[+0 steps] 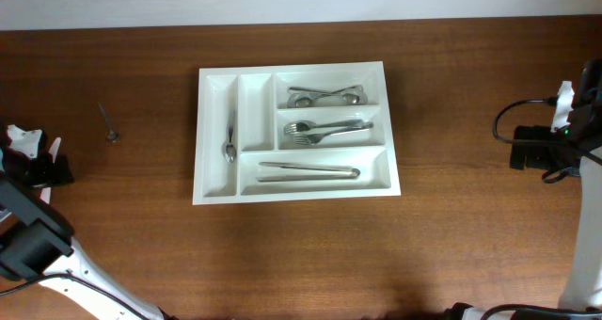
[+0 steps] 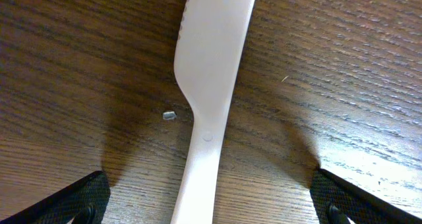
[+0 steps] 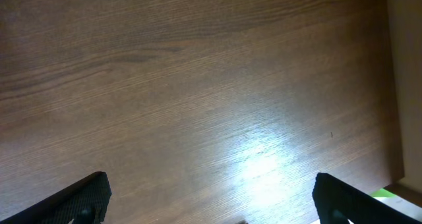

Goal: Pack container
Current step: 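Lower the left gripper onto the white knife and align with it, then close the left gripper on the white knife and lift it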

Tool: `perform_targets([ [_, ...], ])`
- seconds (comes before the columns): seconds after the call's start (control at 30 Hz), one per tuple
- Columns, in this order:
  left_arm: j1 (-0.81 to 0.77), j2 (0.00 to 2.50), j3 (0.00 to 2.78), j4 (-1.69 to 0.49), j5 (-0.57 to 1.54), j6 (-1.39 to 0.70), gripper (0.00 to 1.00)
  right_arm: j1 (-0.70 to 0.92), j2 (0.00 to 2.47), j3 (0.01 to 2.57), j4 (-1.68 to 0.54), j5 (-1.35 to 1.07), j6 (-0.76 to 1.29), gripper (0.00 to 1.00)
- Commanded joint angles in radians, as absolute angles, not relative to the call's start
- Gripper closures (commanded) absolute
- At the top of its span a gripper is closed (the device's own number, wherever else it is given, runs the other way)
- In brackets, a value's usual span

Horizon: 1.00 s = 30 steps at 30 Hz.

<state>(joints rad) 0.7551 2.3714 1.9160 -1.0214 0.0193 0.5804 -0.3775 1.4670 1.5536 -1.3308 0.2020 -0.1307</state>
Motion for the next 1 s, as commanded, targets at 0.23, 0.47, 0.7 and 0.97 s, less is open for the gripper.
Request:
perform_targets([
  [0.23,0.753,2.435,1.910,-0.976,0.036,0.561,0.01,-0.381,1.448,1.554,-1.330,0.218,-0.122,0.01],
  [0.47,0.753,2.435,1.910,-0.962,0.033,0.562,0.40,-0.381,1.448,1.554,-1.330,0.218,-0.122,0.01],
  [0.7,0.753,2.435,1.910,-0.960,0.033,0.562,0.66,-0.381,1.448,1.554,-1.330,0.218,-0.122,0.02],
  [0.97,0.753,2.435,1.910,-0.960,0.030,0.562,0.85,-0.381,1.448,1.554,-1.330,0.218,-0.122,0.01],
])
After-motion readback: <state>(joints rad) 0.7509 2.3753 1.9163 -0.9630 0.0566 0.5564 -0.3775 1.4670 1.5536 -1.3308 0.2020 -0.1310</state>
